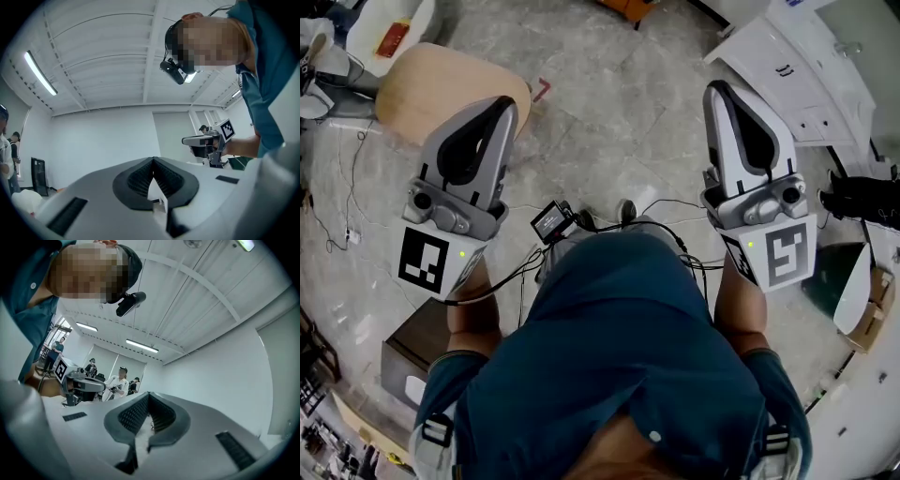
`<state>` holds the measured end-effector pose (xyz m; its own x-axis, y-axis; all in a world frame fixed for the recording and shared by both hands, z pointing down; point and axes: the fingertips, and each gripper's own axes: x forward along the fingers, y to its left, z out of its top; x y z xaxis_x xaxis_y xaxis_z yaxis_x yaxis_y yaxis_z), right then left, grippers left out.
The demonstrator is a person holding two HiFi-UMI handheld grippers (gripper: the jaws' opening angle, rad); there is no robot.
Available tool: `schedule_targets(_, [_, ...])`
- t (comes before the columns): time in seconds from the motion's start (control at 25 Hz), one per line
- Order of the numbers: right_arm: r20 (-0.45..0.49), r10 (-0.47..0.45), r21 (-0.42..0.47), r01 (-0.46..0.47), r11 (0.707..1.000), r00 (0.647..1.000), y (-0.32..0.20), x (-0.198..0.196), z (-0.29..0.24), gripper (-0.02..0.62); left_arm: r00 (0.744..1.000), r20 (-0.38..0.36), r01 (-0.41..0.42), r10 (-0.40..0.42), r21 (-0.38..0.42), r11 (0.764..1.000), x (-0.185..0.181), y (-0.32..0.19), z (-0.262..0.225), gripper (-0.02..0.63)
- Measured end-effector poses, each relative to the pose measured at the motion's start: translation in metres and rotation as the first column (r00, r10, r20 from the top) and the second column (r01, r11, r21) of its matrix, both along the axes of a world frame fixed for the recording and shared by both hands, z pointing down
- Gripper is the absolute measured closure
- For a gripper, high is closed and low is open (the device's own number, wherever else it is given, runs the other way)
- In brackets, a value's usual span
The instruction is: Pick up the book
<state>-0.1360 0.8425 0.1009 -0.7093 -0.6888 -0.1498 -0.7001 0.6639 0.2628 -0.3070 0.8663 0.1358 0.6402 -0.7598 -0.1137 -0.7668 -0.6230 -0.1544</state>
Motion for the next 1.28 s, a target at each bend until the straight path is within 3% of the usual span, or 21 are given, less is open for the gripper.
schedule_targets(0.36, [0.071,0.012,-0.047,-0.009,0.999,0.997,-0.025,0.023,0.001,0.581,1.000,-0.014,-0.017,0.017,0.008,1.000,0.021,-0.022,-0.004,0.603])
schedule_targets(0.68, [0.086,0.039,-0.066,-0.033,0.997,0.996,-0.083,0.070,0.017,0.581,1.000,0.020,0.005,-0.004,-0.059,0.998,0.058,-0.075,0.003,0.603])
schedule_targets(1.04, [0.098,-0.037,-0.050,0.042,0.998,0.994,-0.148,0.161,0.031,0.583,0.999,0.023,0.048,-0.047,-0.022,0.999,0.156,-0.135,0.013,0.603])
schedule_targets(1.2, [0.128,-0.043,-0.082,0.054,0.995,0.991,-0.178,0.174,0.029,0.583,0.997,0.054,0.058,-0.053,-0.098,0.993,0.171,-0.163,0.019,0.603])
schedule_targets(1.28, [0.113,-0.056,-0.066,0.064,0.996,0.992,-0.203,0.183,0.024,0.583,0.997,0.060,0.056,-0.051,-0.085,0.995,0.181,-0.188,0.012,0.603])
